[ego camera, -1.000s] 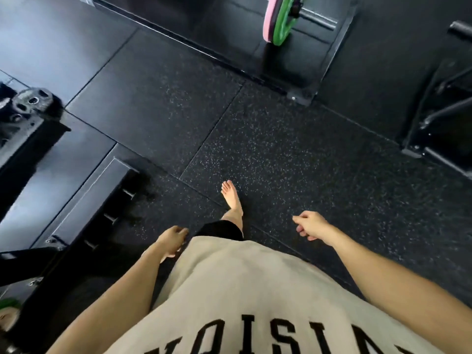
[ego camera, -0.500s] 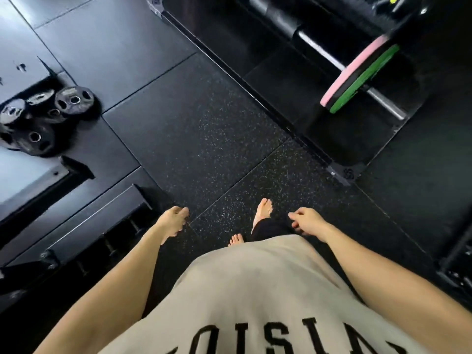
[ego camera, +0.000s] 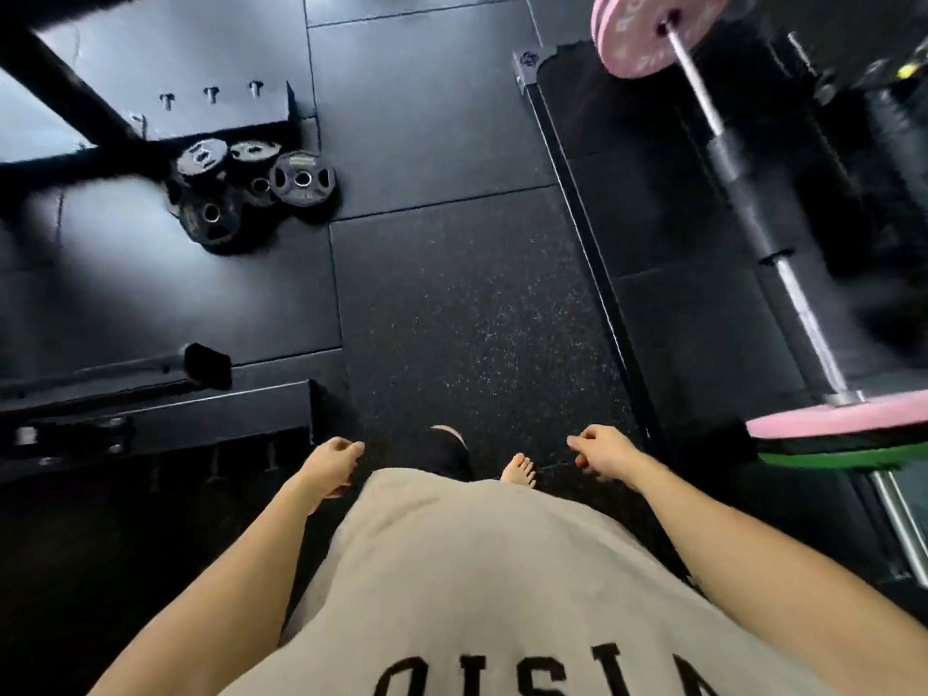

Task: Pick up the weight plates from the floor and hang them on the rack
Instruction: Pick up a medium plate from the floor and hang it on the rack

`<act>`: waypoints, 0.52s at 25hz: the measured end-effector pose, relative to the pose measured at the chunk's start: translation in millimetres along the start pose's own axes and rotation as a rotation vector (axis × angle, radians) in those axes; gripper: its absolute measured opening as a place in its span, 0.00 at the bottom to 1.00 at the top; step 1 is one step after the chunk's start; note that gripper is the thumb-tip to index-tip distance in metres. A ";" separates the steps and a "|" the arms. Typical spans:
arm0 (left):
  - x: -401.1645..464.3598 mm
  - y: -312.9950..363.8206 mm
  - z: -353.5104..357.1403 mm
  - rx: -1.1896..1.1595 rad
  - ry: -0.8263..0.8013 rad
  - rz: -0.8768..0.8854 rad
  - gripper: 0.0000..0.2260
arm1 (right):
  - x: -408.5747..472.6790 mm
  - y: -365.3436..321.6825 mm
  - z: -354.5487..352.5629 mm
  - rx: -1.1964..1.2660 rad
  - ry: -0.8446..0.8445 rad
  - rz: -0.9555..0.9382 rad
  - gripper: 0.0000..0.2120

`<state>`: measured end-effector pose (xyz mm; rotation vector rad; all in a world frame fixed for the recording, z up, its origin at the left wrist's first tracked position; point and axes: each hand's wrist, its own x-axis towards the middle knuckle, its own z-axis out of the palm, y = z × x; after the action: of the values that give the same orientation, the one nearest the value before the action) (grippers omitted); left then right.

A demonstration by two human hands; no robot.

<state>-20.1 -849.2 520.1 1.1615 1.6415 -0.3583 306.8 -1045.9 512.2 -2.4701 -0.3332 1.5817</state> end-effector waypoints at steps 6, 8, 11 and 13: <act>60.6 82.5 -21.1 -0.341 -0.003 -0.137 0.12 | 90.5 -153.9 -67.5 -0.202 -0.082 -0.122 0.09; 95.8 121.3 -44.7 -0.322 0.016 -0.121 0.13 | 122.0 -210.8 -77.4 -0.241 -0.084 -0.165 0.10; 127.8 177.9 -90.0 -0.265 0.022 -0.099 0.11 | 149.7 -295.1 -95.2 -0.303 -0.083 -0.216 0.11; 145.6 215.6 -126.5 -0.235 0.043 -0.073 0.11 | 167.4 -356.2 -107.3 -0.321 -0.069 -0.259 0.11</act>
<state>87.1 -580.6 511.5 0.9407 1.7163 -0.1815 441.7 -660.9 510.2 -2.4656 -0.9442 1.6097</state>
